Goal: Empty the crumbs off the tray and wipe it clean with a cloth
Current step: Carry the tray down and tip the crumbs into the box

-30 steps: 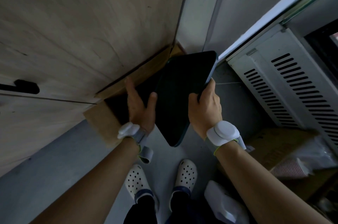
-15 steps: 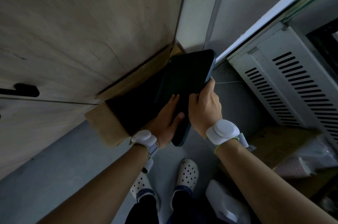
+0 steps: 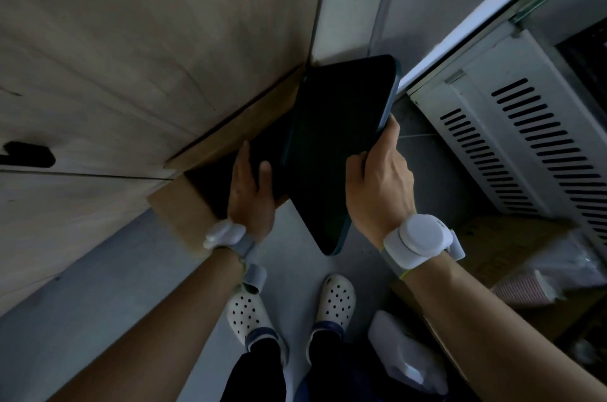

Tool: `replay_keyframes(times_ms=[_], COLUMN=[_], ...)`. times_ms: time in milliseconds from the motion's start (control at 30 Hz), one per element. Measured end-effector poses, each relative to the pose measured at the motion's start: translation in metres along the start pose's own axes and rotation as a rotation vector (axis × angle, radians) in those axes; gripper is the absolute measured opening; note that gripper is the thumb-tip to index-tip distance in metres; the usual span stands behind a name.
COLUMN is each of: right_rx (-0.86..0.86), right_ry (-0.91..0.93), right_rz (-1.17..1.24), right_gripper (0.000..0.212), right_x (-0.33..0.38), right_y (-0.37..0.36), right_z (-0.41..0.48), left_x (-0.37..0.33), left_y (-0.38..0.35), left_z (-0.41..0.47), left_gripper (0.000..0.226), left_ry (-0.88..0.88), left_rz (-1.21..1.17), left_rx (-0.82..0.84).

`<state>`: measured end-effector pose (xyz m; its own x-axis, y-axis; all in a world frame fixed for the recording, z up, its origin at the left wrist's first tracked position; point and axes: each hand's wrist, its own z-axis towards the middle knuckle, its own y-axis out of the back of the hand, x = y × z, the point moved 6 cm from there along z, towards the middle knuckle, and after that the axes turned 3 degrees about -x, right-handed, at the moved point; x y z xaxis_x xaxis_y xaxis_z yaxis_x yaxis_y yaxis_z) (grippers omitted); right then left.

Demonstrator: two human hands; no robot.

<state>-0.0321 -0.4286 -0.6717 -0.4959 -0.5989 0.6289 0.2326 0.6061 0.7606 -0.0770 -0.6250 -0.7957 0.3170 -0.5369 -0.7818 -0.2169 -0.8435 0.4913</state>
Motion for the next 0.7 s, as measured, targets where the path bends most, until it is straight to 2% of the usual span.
replay_keyframes(times_ms=[33,67,133,167,200,300,500,600,700], right_rx=[-0.001,0.004,0.041,0.062,0.067,0.06,0.061,0.051,0.056], right_ry=[-0.01,-0.025,-0.039,-0.031,-0.026,-0.066,-0.083,-0.089,-0.08], right_rz=[-0.009,-0.014,-0.019,-0.026,-0.028,-0.007,0.039,0.038,0.032], right_gripper=[0.058,0.059,0.06,0.06,0.06,0.06,0.058,0.057,0.056], right_x=[0.0,-0.001,-0.002,-0.002,-0.003,-0.013,-0.018,-0.021,-0.022], right_y=[0.0,-0.001,-0.007,-0.009,-0.011,-0.01,-0.009,-0.009,-0.009], right_z=[0.001,0.001,-0.001,-0.004,-0.005,-0.003,0.0,0.0,0.001], left_x=[-0.008,-0.015,-0.017,-0.013,-0.011,0.001,-0.003,-0.005,-0.002], left_y=[-0.008,-0.021,-0.058,-0.072,-0.079,-0.079,-0.077,-0.072,-0.06], left_z=[-0.009,-0.02,-0.049,-0.062,-0.069,-0.068,-0.07,-0.063,-0.048], left_gripper=[0.067,0.07,0.066,0.065,0.07,0.09,0.087,0.076,0.059], left_ry=[-0.069,-0.102,-0.068,-0.028,0.002,0.06,0.04,0.003,-0.035], left_rz=[-0.006,-0.02,0.016,0.024,-0.007,-0.038,-0.032,-0.046,0.067], left_rx=[0.025,0.135,0.484,0.592,0.614,0.528,0.503,0.471,0.428])
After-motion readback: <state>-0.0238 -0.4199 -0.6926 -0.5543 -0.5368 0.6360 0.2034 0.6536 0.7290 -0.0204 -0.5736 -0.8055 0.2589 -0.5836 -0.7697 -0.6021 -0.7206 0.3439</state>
